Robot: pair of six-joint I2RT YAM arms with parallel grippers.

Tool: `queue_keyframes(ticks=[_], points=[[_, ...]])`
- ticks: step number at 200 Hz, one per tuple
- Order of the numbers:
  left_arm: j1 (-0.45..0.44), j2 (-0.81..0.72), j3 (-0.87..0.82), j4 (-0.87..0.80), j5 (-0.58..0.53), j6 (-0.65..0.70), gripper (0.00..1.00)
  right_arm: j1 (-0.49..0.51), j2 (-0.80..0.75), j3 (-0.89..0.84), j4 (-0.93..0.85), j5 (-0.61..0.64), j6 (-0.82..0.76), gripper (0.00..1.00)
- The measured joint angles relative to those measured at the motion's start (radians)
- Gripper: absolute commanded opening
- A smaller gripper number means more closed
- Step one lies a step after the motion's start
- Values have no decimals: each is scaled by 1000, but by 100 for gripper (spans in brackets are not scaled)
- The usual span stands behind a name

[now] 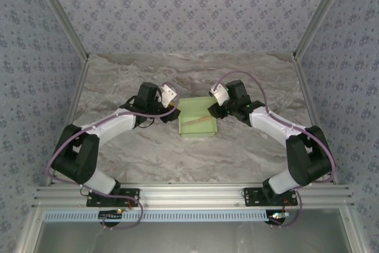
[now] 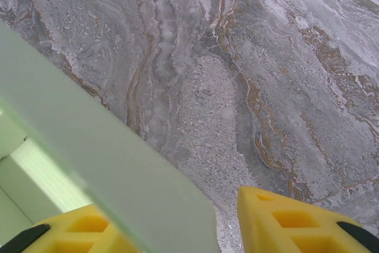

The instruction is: Fold the paper box

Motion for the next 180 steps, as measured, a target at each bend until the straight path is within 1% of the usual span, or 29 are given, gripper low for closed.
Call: queue_keyframes(ticks=[36, 92, 130, 148, 180], points=[[0, 24, 6, -1, 11, 4, 29, -2, -4, 0, -6, 13, 1, 45], [0, 25, 6, 0, 13, 8, 24, -8, -19, 0, -35, 40, 2, 45], [0, 25, 6, 0, 13, 7, 25, -15, -31, 0, -53, 51, 2, 45], [0, 25, 6, 0, 13, 8, 26, -22, -44, 0, -58, 49, 4, 40], [0, 25, 6, 0, 13, 7, 28, -33, -54, 0, -59, 40, 5, 37]])
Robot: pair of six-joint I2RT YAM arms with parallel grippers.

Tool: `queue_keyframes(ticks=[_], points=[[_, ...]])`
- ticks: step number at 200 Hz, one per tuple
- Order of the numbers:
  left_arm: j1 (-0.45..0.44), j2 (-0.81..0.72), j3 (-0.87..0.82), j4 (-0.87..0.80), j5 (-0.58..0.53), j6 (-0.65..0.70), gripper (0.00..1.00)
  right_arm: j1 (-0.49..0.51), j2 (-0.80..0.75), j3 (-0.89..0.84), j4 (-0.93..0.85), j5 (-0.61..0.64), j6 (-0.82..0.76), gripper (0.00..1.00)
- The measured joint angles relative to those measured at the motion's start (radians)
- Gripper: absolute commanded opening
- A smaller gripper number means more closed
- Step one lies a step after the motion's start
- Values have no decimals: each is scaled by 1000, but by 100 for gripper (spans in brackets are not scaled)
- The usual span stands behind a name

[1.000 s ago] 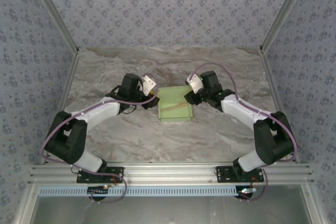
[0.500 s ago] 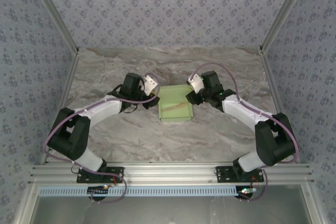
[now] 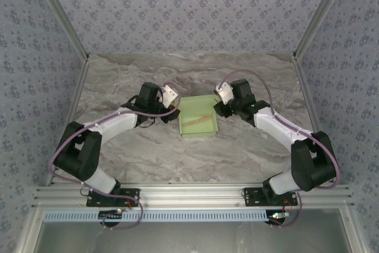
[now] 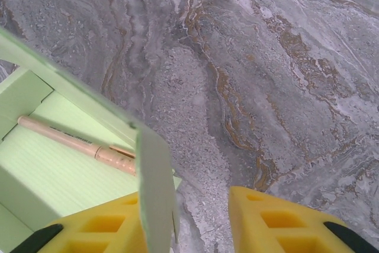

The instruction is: Fold the paper box

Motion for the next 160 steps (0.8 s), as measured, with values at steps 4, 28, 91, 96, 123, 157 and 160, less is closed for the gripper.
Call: queue_keyframes(ticks=[4, 28, 91, 96, 123, 157, 160], points=[[0, 0, 0, 0, 0, 0, 28, 0, 0, 0, 0, -2, 0, 37], [0, 0, 0, 0, 0, 0, 29, -3, 0, 0, 0, -13, 0, 36], [0, -3, 0, 0, 0, -4, 25, -2, 22, 0, 0, -31, 0, 25], [0, -3, 0, 0, 0, -4, 24, -2, 23, 0, 0, -31, 0, 24], [0, -6, 0, 1, 0, -12, 17, -2, 29, 0, 0, -31, 7, 18], [0, -8, 0, 8, -3, -29, 10, 4, 36, 0, 1, -27, 28, 15], [0, -8, 0, 9, -5, -33, 9, 6, 36, 0, 2, -24, 31, 15]])
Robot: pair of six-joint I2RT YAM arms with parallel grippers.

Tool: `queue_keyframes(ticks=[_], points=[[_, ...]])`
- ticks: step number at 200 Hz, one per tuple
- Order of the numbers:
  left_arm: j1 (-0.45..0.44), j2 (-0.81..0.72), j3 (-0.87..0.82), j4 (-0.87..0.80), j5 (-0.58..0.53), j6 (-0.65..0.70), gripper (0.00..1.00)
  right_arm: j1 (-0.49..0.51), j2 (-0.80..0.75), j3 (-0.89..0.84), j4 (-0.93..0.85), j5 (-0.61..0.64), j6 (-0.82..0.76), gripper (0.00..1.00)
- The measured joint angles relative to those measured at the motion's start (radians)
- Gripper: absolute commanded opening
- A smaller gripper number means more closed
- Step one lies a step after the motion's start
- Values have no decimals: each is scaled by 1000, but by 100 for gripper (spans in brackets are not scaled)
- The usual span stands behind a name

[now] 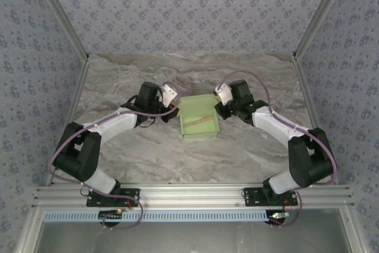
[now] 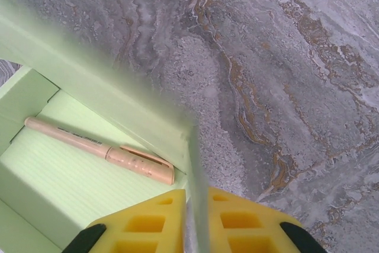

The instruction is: Fold the paper box

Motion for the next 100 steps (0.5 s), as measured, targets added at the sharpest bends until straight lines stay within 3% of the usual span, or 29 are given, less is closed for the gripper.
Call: queue_keyframes(ticks=[44, 100], points=[[-11, 0, 0, 20, -67, -40, 7, 63, 9, 8, 2, 92, 66, 12], [-43, 0, 0, 42, -193, -110, 7, 157, 36, 55, -18, 309, 245, 6]])
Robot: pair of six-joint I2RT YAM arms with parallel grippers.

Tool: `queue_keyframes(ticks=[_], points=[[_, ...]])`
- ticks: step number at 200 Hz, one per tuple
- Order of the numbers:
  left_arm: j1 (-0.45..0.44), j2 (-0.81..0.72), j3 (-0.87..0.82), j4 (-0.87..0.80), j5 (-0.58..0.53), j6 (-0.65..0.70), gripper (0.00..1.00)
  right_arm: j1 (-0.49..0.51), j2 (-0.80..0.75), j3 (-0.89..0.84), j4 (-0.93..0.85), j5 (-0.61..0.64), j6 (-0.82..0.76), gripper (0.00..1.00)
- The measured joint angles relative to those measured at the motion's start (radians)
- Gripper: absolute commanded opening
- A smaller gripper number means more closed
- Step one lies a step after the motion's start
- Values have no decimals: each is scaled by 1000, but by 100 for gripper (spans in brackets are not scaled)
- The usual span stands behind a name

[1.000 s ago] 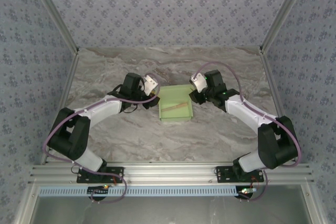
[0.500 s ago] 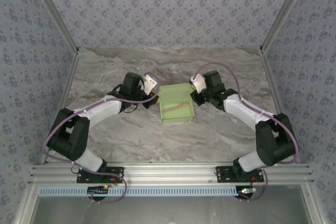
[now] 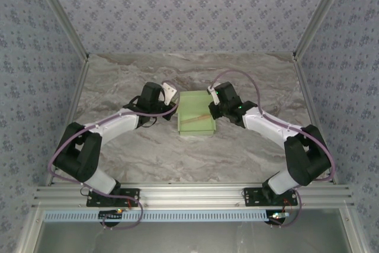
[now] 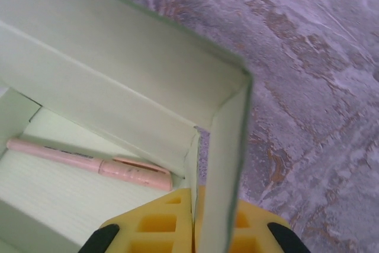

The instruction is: Fold the paper box

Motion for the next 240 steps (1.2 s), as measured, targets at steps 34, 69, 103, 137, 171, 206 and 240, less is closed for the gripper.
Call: queue_keyframes(ticks=[34, 69, 103, 137, 171, 206, 240], points=[[-73, 0, 0, 24, -146, -69, 6, 49, 19, 35, -37, 145, 113, 6], [-129, 0, 0, 33, -288, -150, 6, 90, 44, 49, -45, 243, 197, 7], [-153, 2, 0, 55, -386, -232, 5, 119, 56, 50, -36, 285, 259, 6], [-195, 23, 0, 97, -487, -312, 3, 123, 56, 46, 0, 319, 319, 5], [-236, 40, -6, 141, -579, -383, 2, 128, 56, 15, 54, 358, 368, 5], [-263, 61, -23, 195, -654, -416, 1, 132, 56, -1, 101, 385, 388, 5], [-269, 86, -32, 279, -719, -415, 1, 132, 64, -1, 145, 403, 392, 4]])
